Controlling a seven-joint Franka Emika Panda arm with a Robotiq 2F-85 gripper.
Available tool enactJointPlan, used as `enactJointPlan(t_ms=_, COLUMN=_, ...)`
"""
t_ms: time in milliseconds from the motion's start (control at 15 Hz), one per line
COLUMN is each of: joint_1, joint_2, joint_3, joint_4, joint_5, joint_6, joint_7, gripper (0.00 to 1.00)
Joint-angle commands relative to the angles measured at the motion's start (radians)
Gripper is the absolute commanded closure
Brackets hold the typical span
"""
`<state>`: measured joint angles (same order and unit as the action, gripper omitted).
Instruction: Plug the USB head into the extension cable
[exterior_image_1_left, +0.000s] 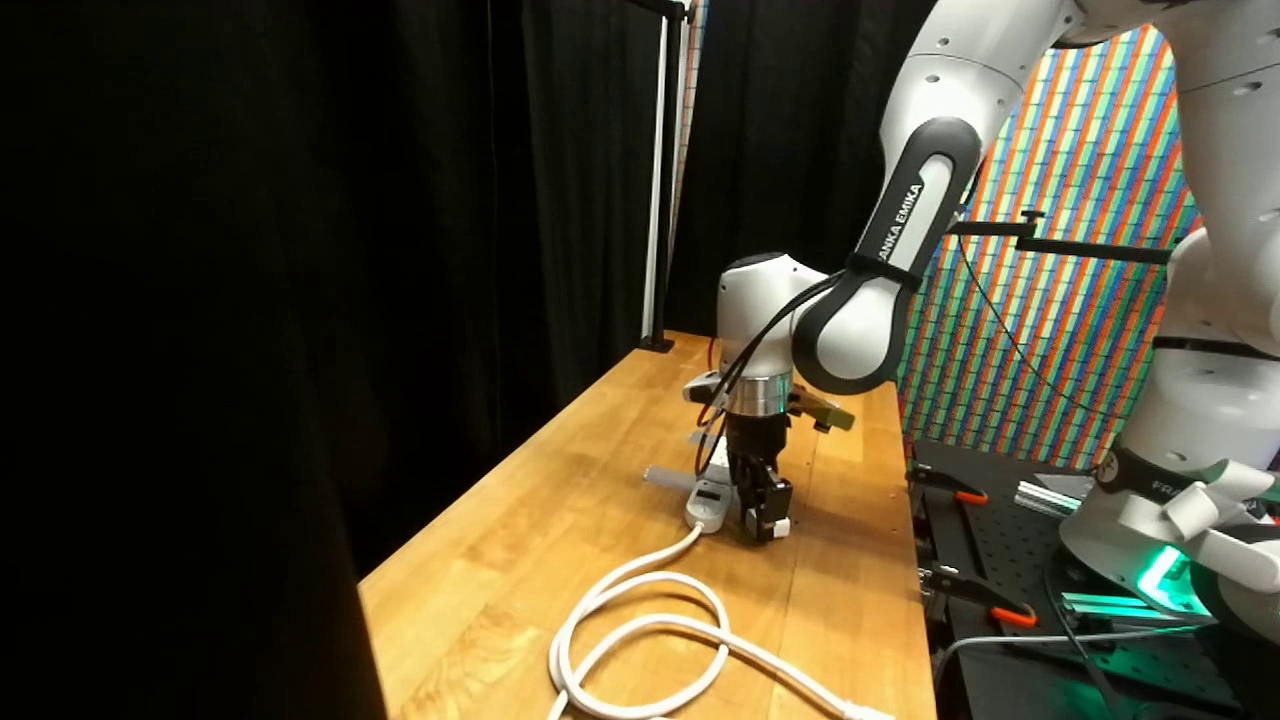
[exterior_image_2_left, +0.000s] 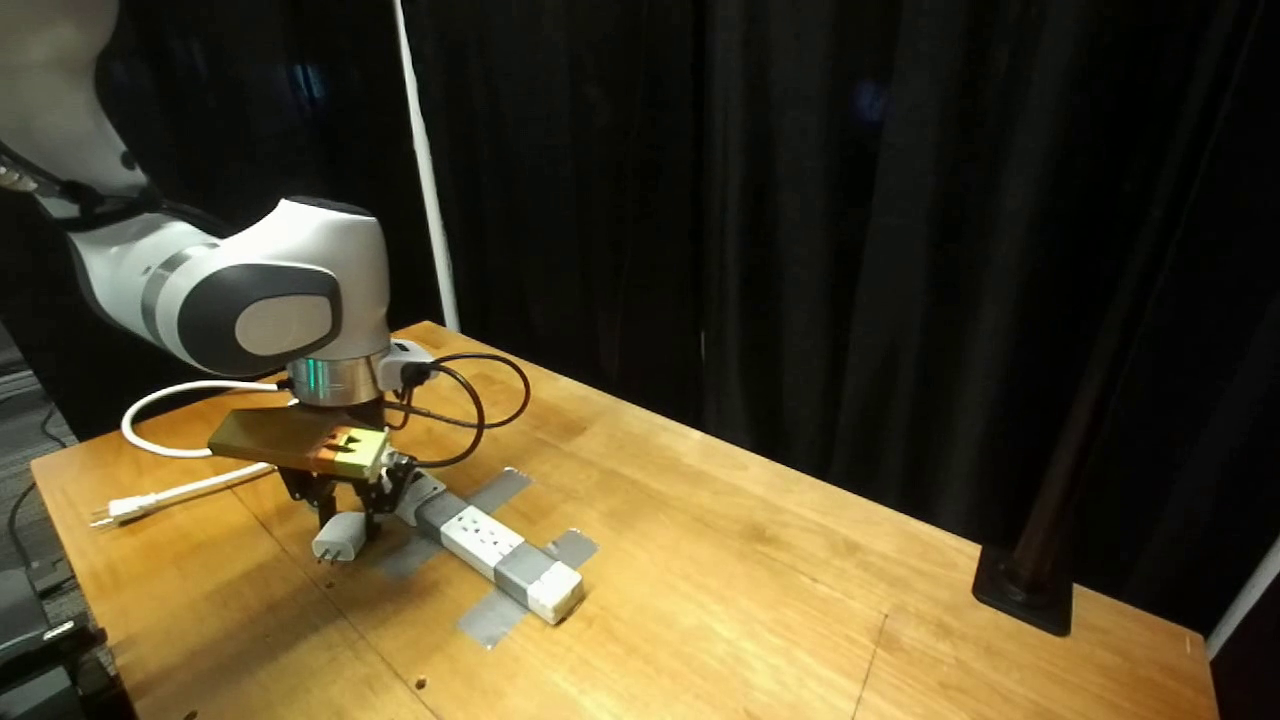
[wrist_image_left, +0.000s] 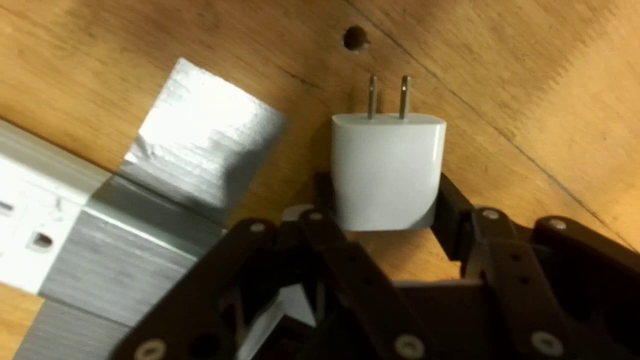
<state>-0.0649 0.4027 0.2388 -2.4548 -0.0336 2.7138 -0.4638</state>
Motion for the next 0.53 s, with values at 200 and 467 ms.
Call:
enactJointPlan(t_ms=200, joint_1=-0.097, joint_2=-0.079, joint_3=0.042, joint_4=-0.056, joint_5=0.092, joint_6=0.017, joint_7=-0.09, gripper=0.77)
enactJointPlan(t_ms=467, joint_1=-0.215, joint_2=-0.2, joint_3=0.101, joint_4=-0.145, joint_5=0.303, joint_6=0.098, joint_7=-0.191, gripper=0.77)
